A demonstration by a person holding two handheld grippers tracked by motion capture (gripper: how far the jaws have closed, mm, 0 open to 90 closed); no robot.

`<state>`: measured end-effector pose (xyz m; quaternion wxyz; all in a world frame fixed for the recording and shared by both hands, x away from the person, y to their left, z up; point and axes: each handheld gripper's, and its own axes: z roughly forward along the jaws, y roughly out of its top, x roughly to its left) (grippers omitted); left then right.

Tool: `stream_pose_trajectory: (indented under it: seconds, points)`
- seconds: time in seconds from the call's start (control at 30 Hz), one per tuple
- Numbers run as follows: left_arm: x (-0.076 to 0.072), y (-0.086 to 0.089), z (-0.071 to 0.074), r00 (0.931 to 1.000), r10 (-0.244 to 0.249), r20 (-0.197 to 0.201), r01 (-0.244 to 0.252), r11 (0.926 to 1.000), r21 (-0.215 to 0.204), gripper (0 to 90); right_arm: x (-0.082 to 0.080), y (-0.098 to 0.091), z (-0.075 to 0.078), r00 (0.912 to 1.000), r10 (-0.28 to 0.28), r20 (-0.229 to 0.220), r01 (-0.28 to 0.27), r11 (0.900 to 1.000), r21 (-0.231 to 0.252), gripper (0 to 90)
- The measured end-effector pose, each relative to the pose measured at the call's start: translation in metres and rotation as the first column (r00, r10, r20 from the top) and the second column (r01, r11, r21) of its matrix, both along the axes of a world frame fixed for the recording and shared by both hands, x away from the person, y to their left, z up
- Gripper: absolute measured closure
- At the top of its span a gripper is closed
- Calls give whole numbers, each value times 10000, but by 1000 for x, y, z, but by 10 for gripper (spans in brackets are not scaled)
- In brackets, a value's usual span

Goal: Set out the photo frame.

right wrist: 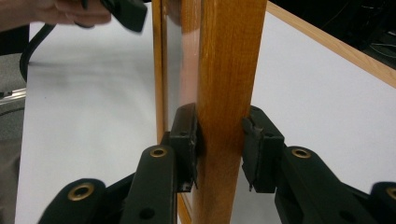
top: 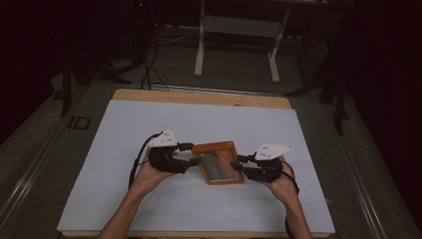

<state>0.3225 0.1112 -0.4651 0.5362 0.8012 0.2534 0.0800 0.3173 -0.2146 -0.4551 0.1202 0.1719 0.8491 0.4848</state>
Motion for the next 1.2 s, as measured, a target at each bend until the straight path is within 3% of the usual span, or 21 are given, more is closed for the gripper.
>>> stream_pose_trajectory:
  seconds: [0.13, 0.3, 0.33, 0.6, 0.83, 1.2]
  points:
    - [1, -8, -11, 9997, -90, -234, 88, 9999, -84, 358, 0, 0, 0, 10000, -22, 7, 22, 10000, 11, 682]
    - [1, -17, -18, 9991, -152, -386, 154, 9999, 54, 359, 0, 0, 0, 10000, -23, 2, 23, 10000, 8, 683]
    - [1, -25, -24, 9987, -151, -478, 160, 9997, 189, 378, -1, -1, -1, 10000, -12, 13, 12, 10000, 9, 682]
    - [-2, -39, -33, 9987, -300, -418, 328, 9971, 682, 491, 0, -4, -2, 10000, 14, -24, -14, 10000, 26, 682]
    - [-4, -41, -31, 9985, -422, -353, 448, 9960, 778, 548, 0, -8, -3, 9996, 224, -146, -225, 9997, -34, 682]
    - [-4, -40, -30, 9971, -492, -585, 514, 9980, 357, 590, 4, -14, -7, 9983, 206, -554, -197, 9996, 178, 666]
